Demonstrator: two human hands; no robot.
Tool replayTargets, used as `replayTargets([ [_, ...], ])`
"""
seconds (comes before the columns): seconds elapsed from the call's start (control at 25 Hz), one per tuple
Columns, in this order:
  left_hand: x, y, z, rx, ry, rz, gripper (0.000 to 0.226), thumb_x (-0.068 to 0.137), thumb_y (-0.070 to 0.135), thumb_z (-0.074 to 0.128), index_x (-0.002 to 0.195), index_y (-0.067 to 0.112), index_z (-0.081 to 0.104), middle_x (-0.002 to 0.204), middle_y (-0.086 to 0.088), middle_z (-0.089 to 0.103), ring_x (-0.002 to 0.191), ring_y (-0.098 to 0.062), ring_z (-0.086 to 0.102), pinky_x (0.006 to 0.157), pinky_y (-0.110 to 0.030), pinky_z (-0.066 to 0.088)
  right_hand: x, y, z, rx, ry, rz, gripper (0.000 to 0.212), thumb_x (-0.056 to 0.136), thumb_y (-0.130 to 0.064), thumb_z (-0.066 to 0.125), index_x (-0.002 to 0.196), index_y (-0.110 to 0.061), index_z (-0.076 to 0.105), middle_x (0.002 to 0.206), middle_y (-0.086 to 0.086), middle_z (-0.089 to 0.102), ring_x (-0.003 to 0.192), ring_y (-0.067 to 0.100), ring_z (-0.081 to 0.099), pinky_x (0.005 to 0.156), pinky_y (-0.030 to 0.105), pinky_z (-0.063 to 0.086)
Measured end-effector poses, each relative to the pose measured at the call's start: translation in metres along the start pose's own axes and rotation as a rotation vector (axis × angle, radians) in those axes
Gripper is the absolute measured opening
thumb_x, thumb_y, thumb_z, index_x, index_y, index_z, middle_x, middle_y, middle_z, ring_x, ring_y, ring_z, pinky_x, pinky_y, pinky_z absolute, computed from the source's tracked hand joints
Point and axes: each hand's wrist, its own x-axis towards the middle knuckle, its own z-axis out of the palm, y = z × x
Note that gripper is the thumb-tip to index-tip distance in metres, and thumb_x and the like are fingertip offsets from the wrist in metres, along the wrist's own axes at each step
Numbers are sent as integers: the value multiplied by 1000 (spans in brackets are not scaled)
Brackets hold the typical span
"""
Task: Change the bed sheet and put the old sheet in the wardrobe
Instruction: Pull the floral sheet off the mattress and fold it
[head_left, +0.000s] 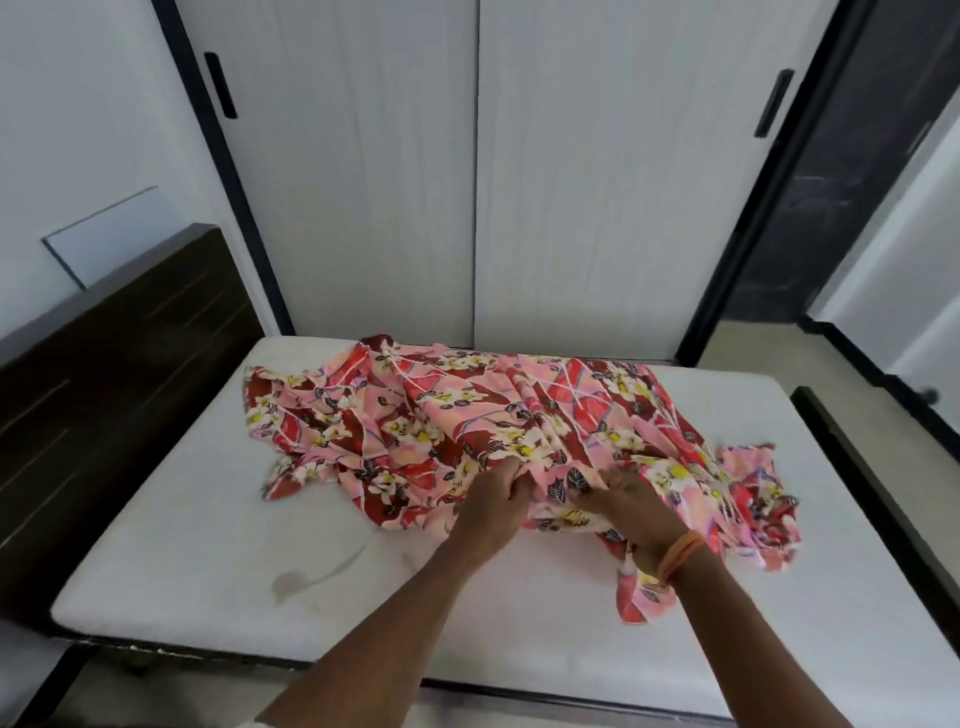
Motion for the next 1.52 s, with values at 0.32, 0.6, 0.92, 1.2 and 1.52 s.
replayTargets([
  [0.32,-109,48,24,39,-68,124,13,99,16,53,89,18,63,76,12,67,54,0,57,47,-23,42,-112,53,-21,-16,30,96,48,79,-21,77,108,13,60,92,27,66,54,29,53,50,31,45],
  [0.6,-180,80,39,131,-8,185,15,99,15,53,104,9,66,86,-5,70,58,-8,60,46,-14,33,-196,74,-38,-205,129,-162,31,88,-25,70,82,6,70,72,19,67,59,36,56,65,41,45],
  [0.92,-174,97,-30,274,135,285,28,90,32,69,107,10,64,94,-1,68,80,-13,63,61,-16,41,-177,14,-20,-607,415,-515,29,90,-14,66,62,-11,68,60,5,64,56,16,54,62,25,38],
  [1.2,-116,39,-117,371,472,146,17,86,10,68,96,14,54,93,0,60,74,-13,57,56,-25,49,-98,-41,33,-473,495,-527,25,89,1,54,104,-2,74,97,17,73,91,31,65,77,24,44],
  [1.52,-45,-71,-243,409,658,-318,7,83,16,62,83,10,61,73,-5,62,71,-27,60,60,-32,48,9,-84,56,-120,538,-376,31,84,-27,60,78,-1,74,77,25,71,76,41,69,77,47,57],
])
